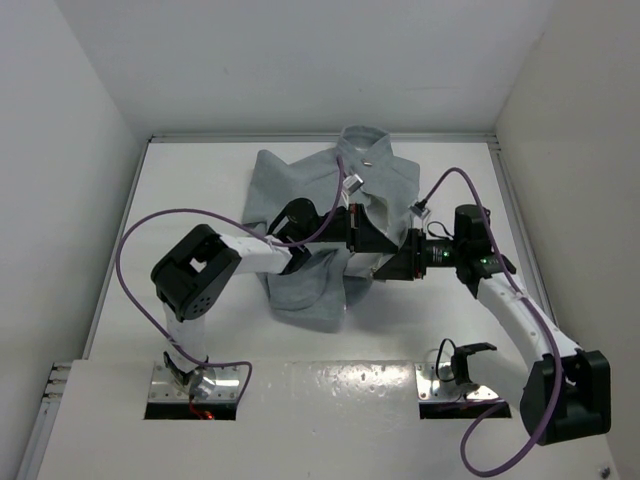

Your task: Zip up the jacket

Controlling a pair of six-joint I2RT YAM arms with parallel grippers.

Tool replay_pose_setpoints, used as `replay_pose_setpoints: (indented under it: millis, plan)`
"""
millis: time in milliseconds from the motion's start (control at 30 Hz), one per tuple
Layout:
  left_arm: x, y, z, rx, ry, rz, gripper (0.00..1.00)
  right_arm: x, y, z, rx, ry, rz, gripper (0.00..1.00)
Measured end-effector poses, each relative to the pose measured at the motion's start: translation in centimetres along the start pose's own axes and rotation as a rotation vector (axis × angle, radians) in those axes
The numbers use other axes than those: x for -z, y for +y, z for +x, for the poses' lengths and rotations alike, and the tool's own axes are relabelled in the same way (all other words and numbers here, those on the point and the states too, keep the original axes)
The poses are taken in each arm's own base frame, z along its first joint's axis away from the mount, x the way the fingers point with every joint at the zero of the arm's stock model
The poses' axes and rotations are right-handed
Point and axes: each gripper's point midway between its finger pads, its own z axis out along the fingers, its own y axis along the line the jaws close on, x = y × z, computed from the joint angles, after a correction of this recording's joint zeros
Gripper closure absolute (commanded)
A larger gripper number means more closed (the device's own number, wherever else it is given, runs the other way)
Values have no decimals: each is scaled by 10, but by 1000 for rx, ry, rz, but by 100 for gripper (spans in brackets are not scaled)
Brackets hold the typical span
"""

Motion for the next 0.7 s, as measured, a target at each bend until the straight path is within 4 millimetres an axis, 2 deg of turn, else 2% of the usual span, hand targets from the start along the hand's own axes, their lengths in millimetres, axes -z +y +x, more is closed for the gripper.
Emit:
replay_pose_setpoints:
  millis: [33, 167, 267, 333, 367, 533, 633, 700]
  plan:
    - [0, 1, 2, 1, 3, -4, 100, 0, 1, 0, 5, 3, 3, 59]
    - [1, 0, 5, -8, 8, -8, 100, 1, -2, 2, 0, 10, 22, 75]
    - [1, -2, 6, -17, 10, -6, 100, 1, -3, 4, -2, 14, 27, 79]
    - [1, -2, 6, -19, 11, -5, 100, 1, -3, 5, -1, 17, 29, 79]
    - [1, -2, 6, -19, 12, -6, 100, 1, -3, 5, -2, 18, 29, 74]
    - [2, -1, 9, -13, 14, -11, 100, 1, -3, 6, 5, 18, 29, 70]
    - [4, -2, 10, -12, 14, -12, 100, 2, -3, 5, 8, 17, 30, 77]
    - [4, -4, 9, -14, 13, -9, 100, 2, -3, 5, 10, 15, 30, 87]
